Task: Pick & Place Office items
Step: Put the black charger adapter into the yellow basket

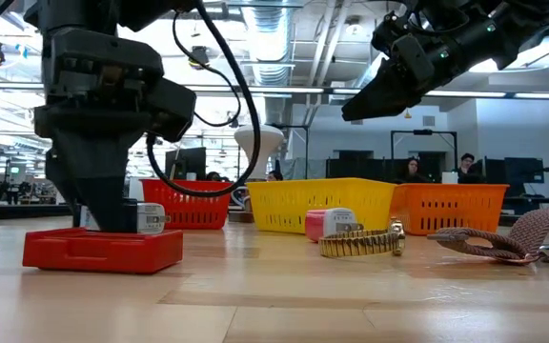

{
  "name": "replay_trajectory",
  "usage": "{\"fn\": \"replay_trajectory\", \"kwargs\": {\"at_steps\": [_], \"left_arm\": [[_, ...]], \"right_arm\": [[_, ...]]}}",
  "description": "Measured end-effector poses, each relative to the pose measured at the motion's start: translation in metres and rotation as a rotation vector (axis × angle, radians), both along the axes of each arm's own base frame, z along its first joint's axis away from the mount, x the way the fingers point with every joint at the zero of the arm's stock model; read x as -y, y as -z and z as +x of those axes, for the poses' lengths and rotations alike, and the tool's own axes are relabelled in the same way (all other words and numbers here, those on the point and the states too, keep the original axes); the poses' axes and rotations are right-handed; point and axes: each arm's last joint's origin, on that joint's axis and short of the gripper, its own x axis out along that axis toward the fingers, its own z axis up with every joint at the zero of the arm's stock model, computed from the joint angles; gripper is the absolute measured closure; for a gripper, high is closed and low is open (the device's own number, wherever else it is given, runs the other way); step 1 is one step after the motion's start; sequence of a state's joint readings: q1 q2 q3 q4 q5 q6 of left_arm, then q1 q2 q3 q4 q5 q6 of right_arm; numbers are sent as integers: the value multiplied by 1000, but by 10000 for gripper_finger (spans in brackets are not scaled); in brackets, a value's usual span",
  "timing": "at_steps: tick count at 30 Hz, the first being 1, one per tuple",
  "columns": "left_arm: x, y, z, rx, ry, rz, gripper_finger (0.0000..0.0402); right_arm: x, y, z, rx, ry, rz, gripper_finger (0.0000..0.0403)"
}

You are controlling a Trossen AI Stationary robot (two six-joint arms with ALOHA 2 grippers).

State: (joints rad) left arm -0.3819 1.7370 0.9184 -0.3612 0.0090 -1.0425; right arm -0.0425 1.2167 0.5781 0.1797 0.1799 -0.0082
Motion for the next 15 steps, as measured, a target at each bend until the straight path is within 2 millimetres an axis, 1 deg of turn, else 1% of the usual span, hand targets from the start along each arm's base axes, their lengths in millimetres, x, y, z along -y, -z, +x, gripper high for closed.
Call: {"fn": "replay_trajectory", "kwargs": {"at_steps": [4, 8, 11, 15], "left_arm": [[-4, -4, 12, 114, 40, 2, 238], [-11, -15, 30, 319, 107, 5, 232], [-26, -20, 42, 424, 135, 62, 238], [-55, -26, 53, 513, 145, 194, 242]], "right_arm": [[0, 0, 0, 0, 0, 0, 210], [0, 0, 0, 0, -1, 0, 210], [0, 0, 0, 0, -1, 0, 210], [0, 0, 0, 1, -1, 0, 210]]}}
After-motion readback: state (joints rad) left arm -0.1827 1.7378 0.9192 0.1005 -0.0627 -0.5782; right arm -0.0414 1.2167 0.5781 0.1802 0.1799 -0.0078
